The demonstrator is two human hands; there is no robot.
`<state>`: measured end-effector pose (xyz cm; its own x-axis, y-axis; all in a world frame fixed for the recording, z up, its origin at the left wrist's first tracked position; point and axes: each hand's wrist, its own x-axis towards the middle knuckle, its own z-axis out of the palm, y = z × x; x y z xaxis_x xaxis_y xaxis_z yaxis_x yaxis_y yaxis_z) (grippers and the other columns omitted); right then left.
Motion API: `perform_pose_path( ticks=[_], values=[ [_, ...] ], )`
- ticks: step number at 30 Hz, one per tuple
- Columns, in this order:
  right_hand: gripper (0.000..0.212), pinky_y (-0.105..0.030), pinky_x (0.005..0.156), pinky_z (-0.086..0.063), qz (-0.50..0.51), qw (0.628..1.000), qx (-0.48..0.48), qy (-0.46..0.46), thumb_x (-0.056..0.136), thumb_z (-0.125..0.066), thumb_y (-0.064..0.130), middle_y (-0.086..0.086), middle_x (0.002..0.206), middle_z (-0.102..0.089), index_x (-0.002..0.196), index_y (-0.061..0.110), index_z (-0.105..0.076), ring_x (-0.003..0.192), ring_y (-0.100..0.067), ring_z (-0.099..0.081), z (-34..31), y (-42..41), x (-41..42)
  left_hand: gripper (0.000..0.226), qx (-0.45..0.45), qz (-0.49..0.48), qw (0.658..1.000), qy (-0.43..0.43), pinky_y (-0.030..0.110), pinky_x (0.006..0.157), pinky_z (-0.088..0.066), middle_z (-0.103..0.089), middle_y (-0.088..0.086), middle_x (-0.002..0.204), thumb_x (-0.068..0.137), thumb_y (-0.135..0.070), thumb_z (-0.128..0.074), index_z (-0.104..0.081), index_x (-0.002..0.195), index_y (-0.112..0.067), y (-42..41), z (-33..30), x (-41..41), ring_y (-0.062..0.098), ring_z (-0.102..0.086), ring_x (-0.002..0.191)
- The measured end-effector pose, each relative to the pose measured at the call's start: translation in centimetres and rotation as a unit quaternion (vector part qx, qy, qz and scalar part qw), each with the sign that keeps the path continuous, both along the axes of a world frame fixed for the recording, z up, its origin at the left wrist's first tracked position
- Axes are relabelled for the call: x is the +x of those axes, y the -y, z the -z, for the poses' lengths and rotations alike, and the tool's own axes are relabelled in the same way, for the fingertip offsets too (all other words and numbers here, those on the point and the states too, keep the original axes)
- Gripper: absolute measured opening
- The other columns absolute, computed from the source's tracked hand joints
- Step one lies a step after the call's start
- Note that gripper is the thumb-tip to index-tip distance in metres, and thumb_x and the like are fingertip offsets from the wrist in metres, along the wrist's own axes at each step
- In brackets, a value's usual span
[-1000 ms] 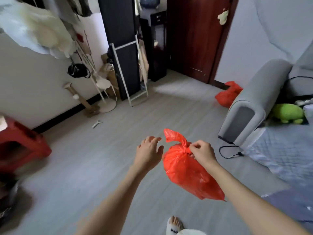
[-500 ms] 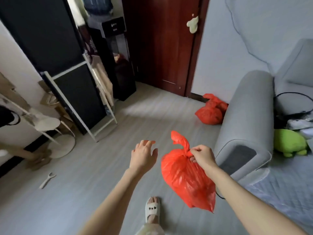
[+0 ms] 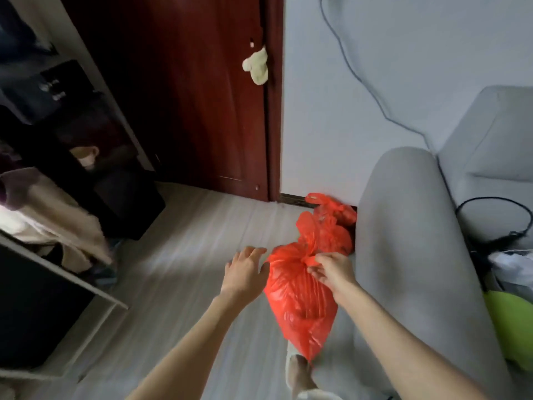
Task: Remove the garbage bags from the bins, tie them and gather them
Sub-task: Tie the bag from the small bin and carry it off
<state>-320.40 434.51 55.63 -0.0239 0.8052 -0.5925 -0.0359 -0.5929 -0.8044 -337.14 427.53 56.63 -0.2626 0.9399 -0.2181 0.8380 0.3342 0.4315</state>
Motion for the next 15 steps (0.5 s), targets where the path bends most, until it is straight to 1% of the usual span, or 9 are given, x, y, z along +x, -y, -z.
perform_pose_path(
  ticks=[1,3,4,6,7,10,13,15],
  values=[
    [0.017,-0.014,0.037,-0.045,0.009,1.0,-0.014,-0.01,0.081,-0.054,-0.006,-0.014,0.062,-0.056,0.071,0.007,-0.055,0.033,-0.008,-0.055,0.3,-1.9,-0.5,0.042,-0.007,-0.005,1.0,0.006,0.039,0.104,-0.034,-0.045,0.003,0.138,0.092,-0.031,-0.043,-0.043,0.133,-0.022,-2.0,0.2,-0.4,0.024,-0.042,0.127],
    [0.018,-0.015,0.037,-0.046,0.029,0.998,-0.047,-0.024,0.083,-0.052,-0.006,-0.014,0.063,-0.056,0.071,0.008,-0.053,0.034,-0.01,-0.056,1.5,-8.7,-1.8,0.043,-0.013,-0.019,1.0,0.016,0.039,0.106,-0.034,-0.045,0.005,0.138,0.092,-0.03,-0.043,-0.043,0.134,-0.021,-8.4,1.5,-1.8,0.024,-0.042,0.127],
    [0.019,-0.015,0.038,-0.047,0.039,0.997,-0.057,-0.016,0.083,-0.051,-0.006,-0.014,0.064,-0.055,0.07,0.008,-0.052,0.036,-0.013,-0.057,2.0,-11.5,-2.3,0.043,-0.02,-0.021,0.999,0.019,0.038,0.106,-0.034,-0.045,0.005,0.138,0.092,-0.03,-0.043,-0.043,0.134,-0.02,-11.2,2.1,-2.4,0.025,-0.042,0.127],
    [0.021,-0.017,0.04,-0.049,0.055,0.996,-0.074,-0.012,0.084,-0.05,-0.006,-0.014,0.067,-0.055,0.069,0.008,-0.051,0.048,-0.02,-0.057,2.8,-17.1,-3.5,0.042,-0.037,-0.032,0.998,0.028,0.038,0.105,-0.034,-0.045,0.005,0.138,0.092,-0.029,-0.044,-0.043,0.134,-0.02,-16.8,2.9,-3.9,0.026,-0.041,0.126],
    [0.02,-0.019,0.042,-0.051,0.057,0.995,-0.084,-0.012,0.085,-0.05,-0.007,-0.014,0.069,-0.055,0.07,0.007,-0.051,0.053,-0.022,-0.056,4.1,-22.0,-4.6,0.042,-0.045,-0.033,0.998,0.03,0.039,0.105,-0.034,-0.045,0.005,0.138,0.092,-0.029,-0.044,-0.043,0.133,-0.02,-21.7,4.2,-5.1,0.026,-0.042,0.126],
    [0.02,-0.018,0.043,-0.052,0.053,0.995,-0.087,0.005,0.085,-0.05,-0.006,-0.014,0.073,-0.056,0.069,0.007,-0.051,0.059,-0.024,-0.056,5.0,-26.3,-5.8,0.042,-0.061,-0.034,0.997,0.032,0.039,0.105,-0.034,-0.044,0.005,0.138,0.092,-0.029,-0.044,-0.044,0.133,-0.02,-25.9,4.9,-6.4,0.026,-0.041,0.126],
    [0.022,-0.017,0.042,-0.052,0.093,0.991,-0.099,-0.002,0.084,-0.049,-0.008,-0.015,0.077,-0.055,0.068,0.007,-0.05,0.061,-0.024,-0.055,9.1,-33.9,-8.3,0.041,-0.063,-0.029,0.997,0.046,0.039,0.105,-0.035,-0.044,0.004,0.138,0.092,-0.028,-0.044,-0.044,0.133,-0.02,-34.3,8.5,-9.0,0.024,-0.042,0.126],
    [0.023,-0.016,0.041,-0.051,0.117,0.988,-0.098,0.01,0.084,-0.048,-0.01,-0.016,0.084,-0.054,0.068,0.007,-0.049,0.063,-0.024,-0.053,12.4,-39.1,-9.7,0.041,-0.063,-0.013,0.996,0.056,0.04,0.105,-0.036,-0.045,0.005,0.137,0.092,-0.026,-0.043,-0.044,0.132,-0.018,-40.0,11.1,-10.4,0.024,-0.043,0.125]
  ],
)
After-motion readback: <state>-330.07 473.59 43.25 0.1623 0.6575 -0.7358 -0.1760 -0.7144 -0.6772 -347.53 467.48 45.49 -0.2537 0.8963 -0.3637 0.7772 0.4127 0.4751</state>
